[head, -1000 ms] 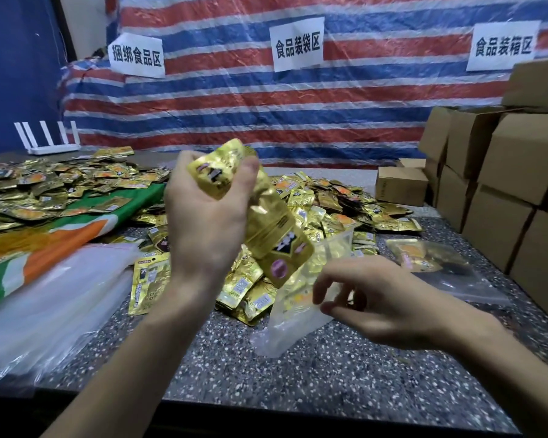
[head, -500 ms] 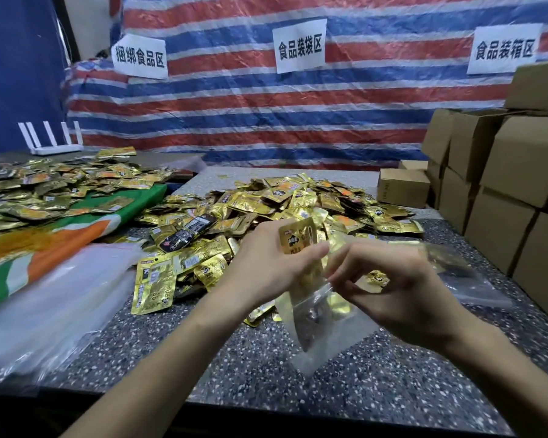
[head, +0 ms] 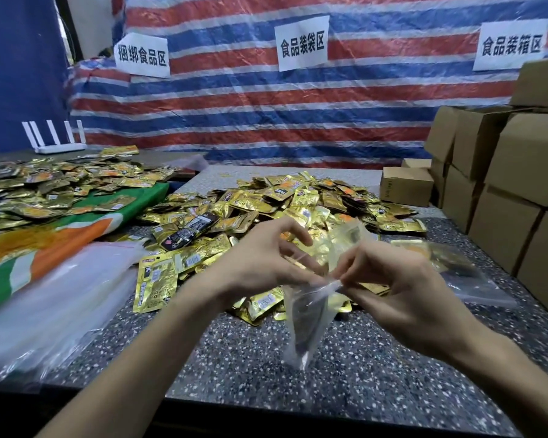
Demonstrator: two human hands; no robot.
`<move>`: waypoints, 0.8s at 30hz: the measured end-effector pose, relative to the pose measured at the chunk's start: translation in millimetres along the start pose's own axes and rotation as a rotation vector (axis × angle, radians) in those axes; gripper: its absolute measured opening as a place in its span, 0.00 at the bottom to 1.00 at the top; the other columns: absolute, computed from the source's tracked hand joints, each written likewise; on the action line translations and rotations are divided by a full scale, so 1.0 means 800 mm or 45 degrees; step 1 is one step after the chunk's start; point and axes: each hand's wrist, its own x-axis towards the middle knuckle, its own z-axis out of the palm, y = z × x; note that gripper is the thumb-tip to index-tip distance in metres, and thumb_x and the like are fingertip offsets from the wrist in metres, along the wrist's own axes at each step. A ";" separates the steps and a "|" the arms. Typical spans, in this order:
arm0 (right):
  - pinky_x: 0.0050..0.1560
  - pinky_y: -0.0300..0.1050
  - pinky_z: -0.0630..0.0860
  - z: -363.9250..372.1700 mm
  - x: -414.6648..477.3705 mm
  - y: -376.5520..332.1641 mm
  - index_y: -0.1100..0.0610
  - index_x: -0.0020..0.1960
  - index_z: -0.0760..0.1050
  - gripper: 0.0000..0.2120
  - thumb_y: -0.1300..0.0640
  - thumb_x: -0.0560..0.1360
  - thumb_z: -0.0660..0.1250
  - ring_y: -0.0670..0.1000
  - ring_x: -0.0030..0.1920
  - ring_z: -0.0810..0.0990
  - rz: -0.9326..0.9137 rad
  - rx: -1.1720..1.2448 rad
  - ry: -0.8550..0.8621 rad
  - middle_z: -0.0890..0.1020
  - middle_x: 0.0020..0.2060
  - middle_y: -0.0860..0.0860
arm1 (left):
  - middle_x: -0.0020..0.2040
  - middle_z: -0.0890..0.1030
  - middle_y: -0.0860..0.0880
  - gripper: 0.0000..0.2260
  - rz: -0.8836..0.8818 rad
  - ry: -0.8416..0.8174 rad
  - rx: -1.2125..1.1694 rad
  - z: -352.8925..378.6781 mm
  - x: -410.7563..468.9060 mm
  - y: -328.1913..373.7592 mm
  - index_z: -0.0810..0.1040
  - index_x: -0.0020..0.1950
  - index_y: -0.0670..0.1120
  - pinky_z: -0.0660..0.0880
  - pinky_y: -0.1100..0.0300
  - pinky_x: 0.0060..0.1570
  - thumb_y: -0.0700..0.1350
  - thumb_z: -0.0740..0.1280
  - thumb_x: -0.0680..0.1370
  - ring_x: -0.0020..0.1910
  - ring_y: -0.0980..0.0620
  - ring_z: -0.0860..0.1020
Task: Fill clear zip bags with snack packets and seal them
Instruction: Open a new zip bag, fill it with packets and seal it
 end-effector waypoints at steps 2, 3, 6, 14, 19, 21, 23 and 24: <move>0.46 0.48 0.82 -0.004 -0.002 -0.001 0.59 0.41 0.78 0.08 0.68 0.70 0.75 0.49 0.43 0.84 0.108 0.043 -0.005 0.83 0.40 0.51 | 0.48 0.86 0.43 0.26 0.001 -0.069 -0.184 -0.013 -0.001 0.003 0.76 0.58 0.43 0.81 0.56 0.45 0.30 0.78 0.64 0.43 0.49 0.84; 0.46 0.50 0.82 -0.008 -0.002 -0.001 0.58 0.42 0.78 0.08 0.68 0.70 0.75 0.50 0.42 0.84 0.161 0.070 -0.020 0.83 0.40 0.52 | 0.48 0.86 0.42 0.26 0.021 -0.047 -0.235 -0.017 0.000 0.006 0.77 0.59 0.42 0.81 0.57 0.45 0.28 0.78 0.63 0.43 0.48 0.84; 0.44 0.50 0.81 -0.018 -0.002 0.002 0.53 0.50 0.78 0.14 0.67 0.71 0.75 0.47 0.42 0.84 0.250 -0.033 -0.035 0.82 0.42 0.49 | 0.46 0.86 0.40 0.22 0.110 0.181 -0.339 -0.018 0.005 0.008 0.79 0.55 0.41 0.82 0.59 0.42 0.25 0.75 0.65 0.42 0.49 0.85; 0.37 0.54 0.79 -0.025 -0.004 0.003 0.50 0.45 0.82 0.04 0.55 0.71 0.69 0.45 0.42 0.80 0.045 -0.438 0.024 0.79 0.47 0.44 | 0.49 0.82 0.50 0.12 -0.029 0.569 0.169 -0.029 0.040 -0.069 0.79 0.54 0.45 0.78 0.58 0.47 0.52 0.70 0.77 0.47 0.54 0.80; 0.41 0.53 0.79 -0.025 -0.005 0.003 0.52 0.46 0.82 0.06 0.55 0.71 0.69 0.45 0.46 0.79 0.028 -0.389 0.065 0.79 0.47 0.44 | 0.67 0.70 0.43 0.34 -0.627 0.377 0.938 -0.005 0.049 -0.162 0.66 0.71 0.42 0.73 0.48 0.60 0.62 0.70 0.74 0.66 0.44 0.70; 0.45 0.49 0.78 -0.023 -0.005 0.002 0.53 0.46 0.82 0.06 0.57 0.70 0.68 0.44 0.48 0.79 0.021 -0.349 0.061 0.79 0.47 0.44 | 0.65 0.72 0.43 0.31 -0.598 0.472 0.986 0.001 0.051 -0.176 0.69 0.66 0.44 0.72 0.48 0.60 0.61 0.72 0.73 0.65 0.43 0.70; 0.48 0.44 0.76 -0.022 -0.004 0.000 0.53 0.47 0.82 0.06 0.60 0.71 0.68 0.43 0.50 0.78 0.005 -0.324 0.059 0.79 0.48 0.44 | 0.56 0.76 0.45 0.20 -0.580 0.529 0.949 0.000 0.053 -0.178 0.72 0.54 0.45 0.75 0.48 0.55 0.58 0.72 0.73 0.56 0.44 0.74; 0.49 0.43 0.75 -0.021 -0.003 0.000 0.53 0.47 0.81 0.07 0.62 0.72 0.68 0.43 0.50 0.77 -0.008 -0.321 0.058 0.79 0.48 0.45 | 0.51 0.77 0.45 0.16 -0.578 0.527 0.927 -0.004 0.053 -0.178 0.72 0.50 0.45 0.76 0.49 0.50 0.55 0.71 0.74 0.51 0.44 0.76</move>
